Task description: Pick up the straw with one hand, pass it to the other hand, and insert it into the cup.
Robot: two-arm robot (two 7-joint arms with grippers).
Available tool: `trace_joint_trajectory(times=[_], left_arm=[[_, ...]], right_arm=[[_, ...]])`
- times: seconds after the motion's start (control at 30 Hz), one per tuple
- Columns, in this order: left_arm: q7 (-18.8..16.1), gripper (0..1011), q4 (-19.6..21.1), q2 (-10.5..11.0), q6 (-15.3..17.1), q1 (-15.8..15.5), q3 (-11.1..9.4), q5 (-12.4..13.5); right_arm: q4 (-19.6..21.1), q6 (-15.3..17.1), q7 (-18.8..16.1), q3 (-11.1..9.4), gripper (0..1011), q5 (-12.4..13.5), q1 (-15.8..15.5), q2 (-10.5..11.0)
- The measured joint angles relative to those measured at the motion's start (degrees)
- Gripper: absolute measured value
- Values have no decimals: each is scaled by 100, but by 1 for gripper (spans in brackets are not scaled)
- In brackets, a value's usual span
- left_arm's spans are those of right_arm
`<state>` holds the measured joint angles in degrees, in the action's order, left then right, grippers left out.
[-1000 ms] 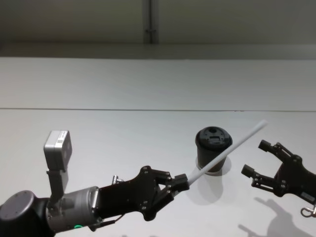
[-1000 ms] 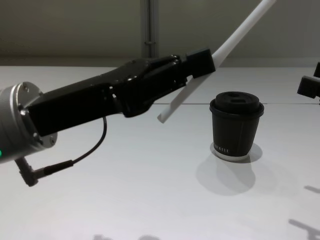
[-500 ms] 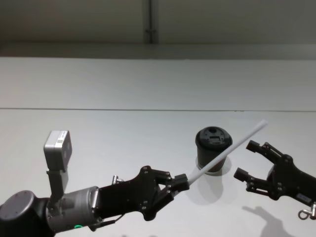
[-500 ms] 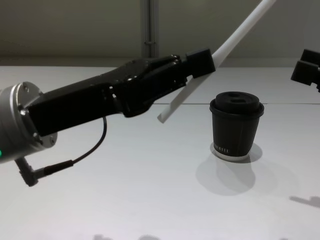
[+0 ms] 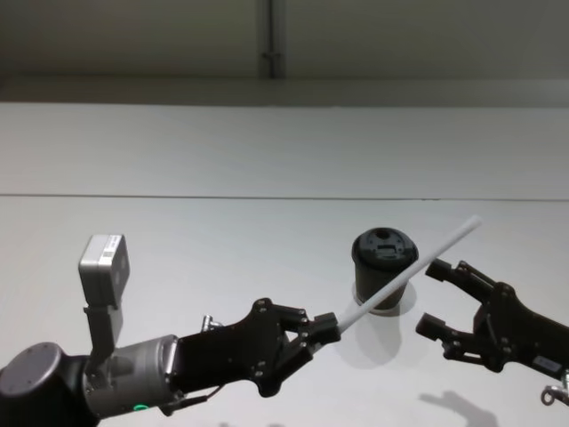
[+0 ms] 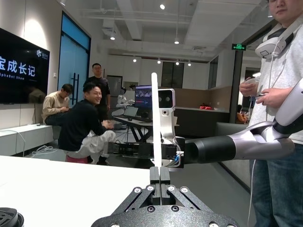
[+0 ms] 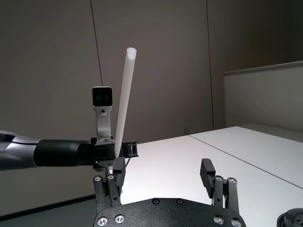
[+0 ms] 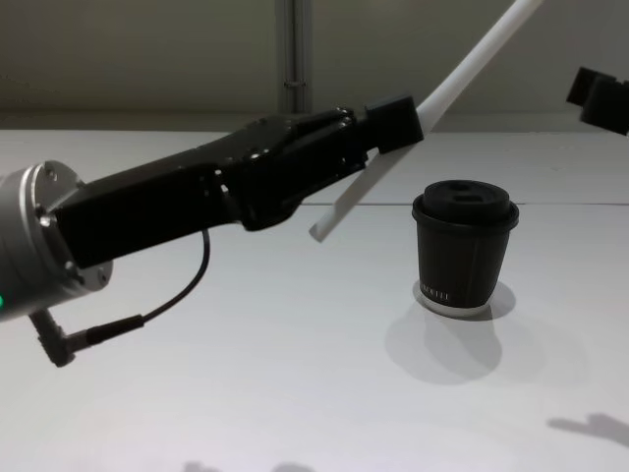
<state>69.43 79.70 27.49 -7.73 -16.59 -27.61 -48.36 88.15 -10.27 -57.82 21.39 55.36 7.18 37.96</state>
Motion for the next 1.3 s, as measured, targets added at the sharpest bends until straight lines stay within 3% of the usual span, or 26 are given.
trace_joint_trajectory(times=[0.5, 0.9, 1.3], left_arm=[[0, 0, 0, 0, 0, 0, 0, 0], [0, 0, 0, 0, 0, 0, 0, 0], [0, 0, 0, 0, 0, 0, 0, 0]], right_arm=[[-16, 165, -408, 159, 1001, 650, 128, -36], [28, 68, -546, 287, 1001, 771, 200, -89], [74, 77, -296, 395, 1001, 767, 297, -244]])
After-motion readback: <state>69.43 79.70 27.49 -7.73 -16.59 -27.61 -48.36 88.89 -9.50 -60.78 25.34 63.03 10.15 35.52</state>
